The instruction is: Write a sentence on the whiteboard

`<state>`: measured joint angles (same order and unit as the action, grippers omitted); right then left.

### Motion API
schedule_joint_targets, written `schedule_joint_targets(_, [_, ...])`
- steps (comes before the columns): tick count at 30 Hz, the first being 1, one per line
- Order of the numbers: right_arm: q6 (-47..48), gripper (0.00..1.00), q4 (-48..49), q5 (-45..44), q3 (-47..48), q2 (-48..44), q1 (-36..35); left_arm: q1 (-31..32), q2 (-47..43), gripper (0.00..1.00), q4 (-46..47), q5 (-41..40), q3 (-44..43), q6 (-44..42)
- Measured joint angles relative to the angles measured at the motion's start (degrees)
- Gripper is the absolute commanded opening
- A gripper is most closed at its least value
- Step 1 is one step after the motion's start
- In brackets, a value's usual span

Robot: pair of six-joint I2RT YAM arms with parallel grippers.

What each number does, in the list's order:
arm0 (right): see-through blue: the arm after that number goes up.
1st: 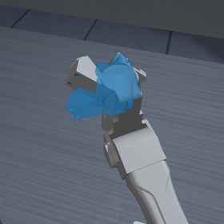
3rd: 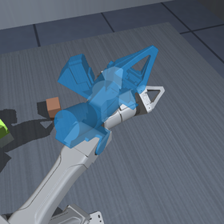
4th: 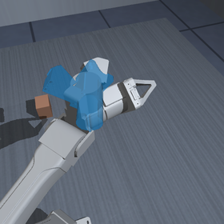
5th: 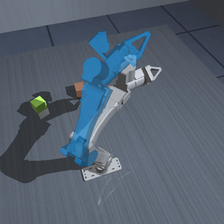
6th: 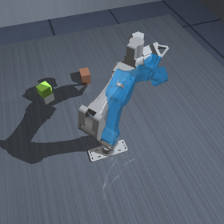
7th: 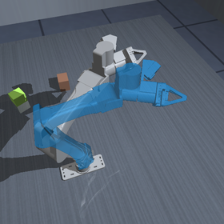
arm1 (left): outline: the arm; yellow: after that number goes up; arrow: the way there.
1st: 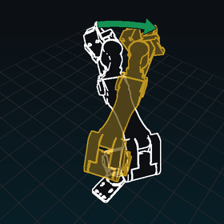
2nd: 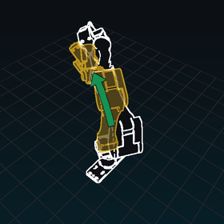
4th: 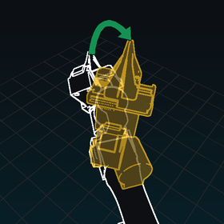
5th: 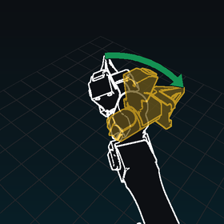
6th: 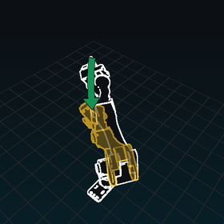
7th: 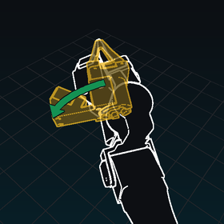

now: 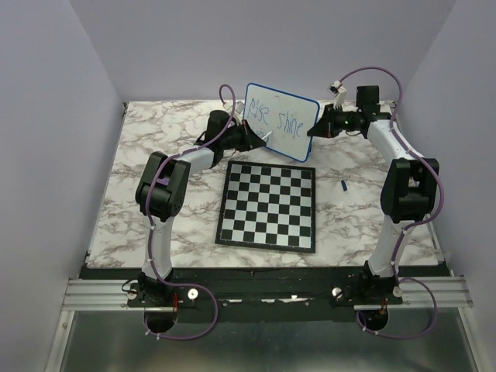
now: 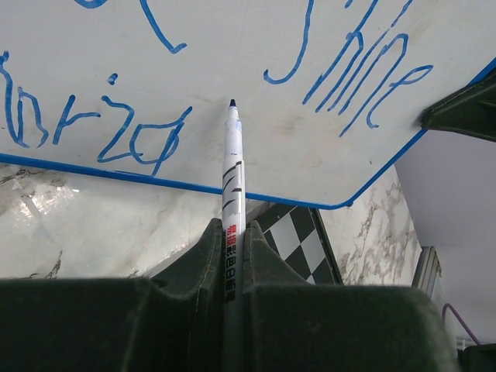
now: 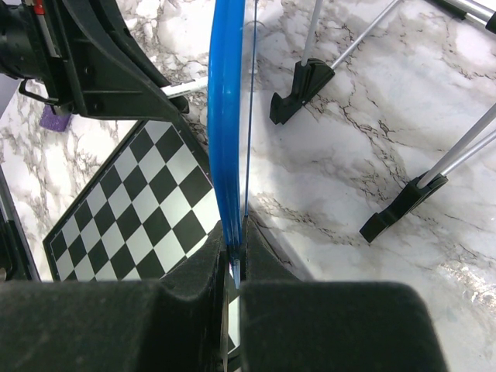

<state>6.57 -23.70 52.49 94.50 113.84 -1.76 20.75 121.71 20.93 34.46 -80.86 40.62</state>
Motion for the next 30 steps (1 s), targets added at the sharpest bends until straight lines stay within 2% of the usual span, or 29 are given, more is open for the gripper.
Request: schedule_joint_targets(30, [0.0,0.00,0.0,0.0,0.0,0.0,0.0,0.0,1.6,0.00,-1.2,0.0,-2.0,0.5])
